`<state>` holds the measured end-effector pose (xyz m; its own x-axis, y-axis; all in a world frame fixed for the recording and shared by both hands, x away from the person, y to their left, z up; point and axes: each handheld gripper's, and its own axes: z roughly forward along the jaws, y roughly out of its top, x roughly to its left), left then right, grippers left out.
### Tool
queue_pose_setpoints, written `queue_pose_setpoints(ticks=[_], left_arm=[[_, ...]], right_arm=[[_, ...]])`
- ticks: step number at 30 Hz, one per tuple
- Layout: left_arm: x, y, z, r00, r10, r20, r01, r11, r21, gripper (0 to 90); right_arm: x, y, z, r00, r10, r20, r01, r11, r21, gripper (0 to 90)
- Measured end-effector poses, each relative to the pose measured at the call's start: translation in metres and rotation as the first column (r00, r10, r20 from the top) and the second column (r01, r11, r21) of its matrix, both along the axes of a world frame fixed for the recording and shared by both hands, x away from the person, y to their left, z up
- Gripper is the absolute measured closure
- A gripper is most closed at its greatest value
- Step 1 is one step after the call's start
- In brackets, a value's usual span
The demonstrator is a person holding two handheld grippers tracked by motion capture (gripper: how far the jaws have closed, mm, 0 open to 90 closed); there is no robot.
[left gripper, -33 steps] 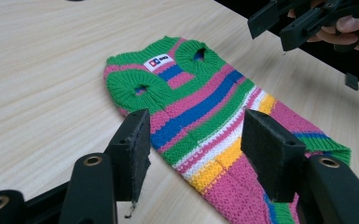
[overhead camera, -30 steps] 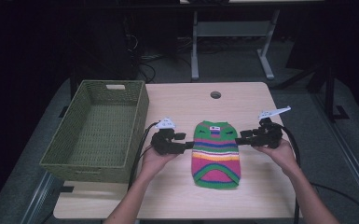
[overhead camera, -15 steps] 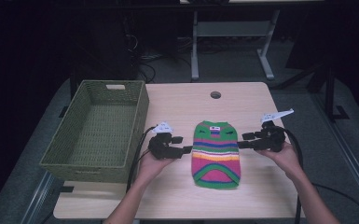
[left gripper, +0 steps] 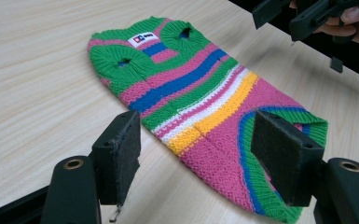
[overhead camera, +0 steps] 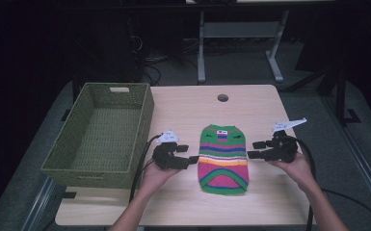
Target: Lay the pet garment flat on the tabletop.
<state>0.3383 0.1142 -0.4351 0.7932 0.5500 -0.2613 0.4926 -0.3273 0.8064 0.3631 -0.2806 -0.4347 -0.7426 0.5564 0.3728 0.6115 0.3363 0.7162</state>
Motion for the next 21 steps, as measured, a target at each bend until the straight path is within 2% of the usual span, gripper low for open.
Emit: queue_pose_setpoints(ticks=[8,13,21], left_arm=[[-0.008,0.0,-0.005,1.0,0.004,0.0,-0.004,0.9997,0.022,28.1],[-0.013,0.001,-0.008,0.9999,0.012,-0.003,-0.012,0.9997,0.023,26.3],[-0.02,0.004,-0.01,0.9999,0.01,-0.006,-0.01,0.9995,0.03,25.2]], right_arm=[[-0.01,-0.003,-0.003,0.9999,0.01,0.005,-0.01,1.0,-0.001,33.7],[-0.017,-0.006,-0.008,1.0,0.001,-0.008,-0.001,1.0,0.0,32.2],[-0.026,-0.01,-0.01,1.0,0.001,0.0,-0.001,1.0,0.003,31.7]])
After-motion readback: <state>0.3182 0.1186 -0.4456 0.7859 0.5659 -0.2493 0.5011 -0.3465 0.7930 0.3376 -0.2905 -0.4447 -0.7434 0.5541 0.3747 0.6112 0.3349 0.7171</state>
